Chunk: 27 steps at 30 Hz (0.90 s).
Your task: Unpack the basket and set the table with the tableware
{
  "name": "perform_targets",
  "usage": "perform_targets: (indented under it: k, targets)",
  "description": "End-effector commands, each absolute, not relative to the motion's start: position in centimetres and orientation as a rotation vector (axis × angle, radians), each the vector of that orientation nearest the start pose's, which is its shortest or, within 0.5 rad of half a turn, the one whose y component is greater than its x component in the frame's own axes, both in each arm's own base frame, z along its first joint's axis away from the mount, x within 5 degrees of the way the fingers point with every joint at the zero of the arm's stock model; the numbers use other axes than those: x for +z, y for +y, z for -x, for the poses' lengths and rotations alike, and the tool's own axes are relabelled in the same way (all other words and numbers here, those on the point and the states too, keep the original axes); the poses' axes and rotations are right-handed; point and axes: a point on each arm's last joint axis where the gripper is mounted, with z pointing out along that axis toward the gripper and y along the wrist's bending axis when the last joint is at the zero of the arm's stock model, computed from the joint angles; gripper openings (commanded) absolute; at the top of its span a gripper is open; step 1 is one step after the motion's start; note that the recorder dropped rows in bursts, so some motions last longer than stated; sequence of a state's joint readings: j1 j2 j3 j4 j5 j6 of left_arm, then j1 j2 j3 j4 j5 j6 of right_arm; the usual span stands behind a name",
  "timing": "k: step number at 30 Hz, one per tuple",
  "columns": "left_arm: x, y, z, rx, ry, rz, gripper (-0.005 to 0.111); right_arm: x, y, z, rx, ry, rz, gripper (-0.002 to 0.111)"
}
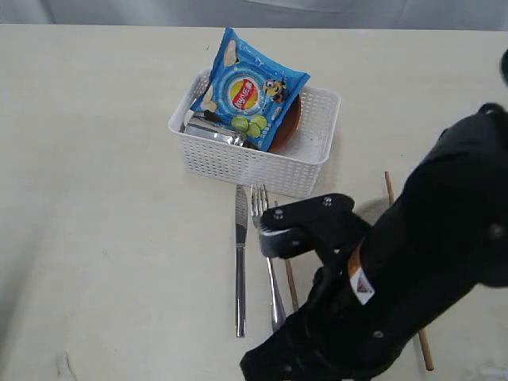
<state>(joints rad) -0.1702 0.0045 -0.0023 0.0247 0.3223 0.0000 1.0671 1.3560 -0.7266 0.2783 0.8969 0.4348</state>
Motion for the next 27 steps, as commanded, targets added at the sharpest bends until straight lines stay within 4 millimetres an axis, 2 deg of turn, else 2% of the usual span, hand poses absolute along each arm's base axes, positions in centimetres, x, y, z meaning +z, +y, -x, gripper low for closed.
perform_targets:
  k: [1, 5, 12, 17, 27]
  targets:
    - [18.4, -0.9, -5.3, -0.103, 1.797, -0.169, 0.000, 19.5, 21.2, -7.8, 0.320, 3.060, 0.682, 0.040]
    - [18.4, -0.9, -5.3, -0.108, 1.796, -0.176, 0.000, 18.2, 21.5, -7.6, 0.135, 3.050, 0.601, 0.040]
    - [18.4, -1.1, -5.3, -0.128, 1.794, -0.200, 0.000, 15.5, 22.9, -8.2, 0.115, 3.053, 0.572, 0.040]
    - [18.4, -1.1, -5.3, -0.138, 1.793, -0.213, 0.000, 13.6, 23.0, -8.3, -0.012, 3.081, 0.603, 0.040]
    - [18.4, -1.1, -5.3, -0.138, 1.793, -0.213, 0.000, 13.4, 22.7, -8.7, -0.077, 3.044, 0.658, 0.040]
